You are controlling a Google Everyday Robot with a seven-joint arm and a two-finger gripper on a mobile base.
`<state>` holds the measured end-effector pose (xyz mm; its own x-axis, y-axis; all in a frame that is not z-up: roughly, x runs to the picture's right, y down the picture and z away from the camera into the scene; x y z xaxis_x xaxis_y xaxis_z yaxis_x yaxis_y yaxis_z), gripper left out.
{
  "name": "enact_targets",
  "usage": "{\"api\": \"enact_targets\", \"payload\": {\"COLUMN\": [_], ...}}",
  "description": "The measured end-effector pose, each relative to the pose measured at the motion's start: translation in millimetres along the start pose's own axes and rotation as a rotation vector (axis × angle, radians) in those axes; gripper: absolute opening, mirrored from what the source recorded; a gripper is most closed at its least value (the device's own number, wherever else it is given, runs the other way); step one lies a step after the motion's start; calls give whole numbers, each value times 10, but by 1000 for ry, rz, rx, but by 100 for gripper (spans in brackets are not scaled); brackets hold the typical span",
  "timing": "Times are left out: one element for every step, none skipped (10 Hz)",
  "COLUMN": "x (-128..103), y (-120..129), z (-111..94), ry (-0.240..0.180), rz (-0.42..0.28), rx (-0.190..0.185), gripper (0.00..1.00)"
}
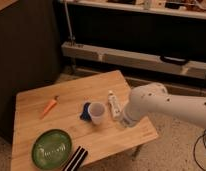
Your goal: Move the arm in a circular motion
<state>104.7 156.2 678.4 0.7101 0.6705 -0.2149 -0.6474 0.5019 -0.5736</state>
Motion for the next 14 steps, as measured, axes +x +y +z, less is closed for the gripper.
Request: {"api": "enact_targets", "payload": {"x": [-42, -141, -240, -407, -636, -822, -1077, -1414, -1718, -1949, -2238, -2405, -2623, -2846], "y": [-299, -557, -754, -1013, -1256, -1396, -1521, -1603, -1611, -1576, -1494, -1403, -1226, -975], "z": [-85, -172, -245, -347, -452, -522, -581, -597, -585, -568, -542, -513, -449, -358], "ry": [-22, -37, -45, -54, -60, -61, -62, -58, -54, -52, -45, -39, -31, -22], "rz": [37, 63, 76, 92, 103, 104, 98, 81, 57, 36, -2, -29, -72, -129], "rx": [18, 36, 52, 75, 100, 117, 134, 154, 169, 176, 194, 204, 214, 221], "gripper": [3, 3, 3, 3, 3, 3, 3, 3, 3, 3, 3, 3, 3, 3]}}
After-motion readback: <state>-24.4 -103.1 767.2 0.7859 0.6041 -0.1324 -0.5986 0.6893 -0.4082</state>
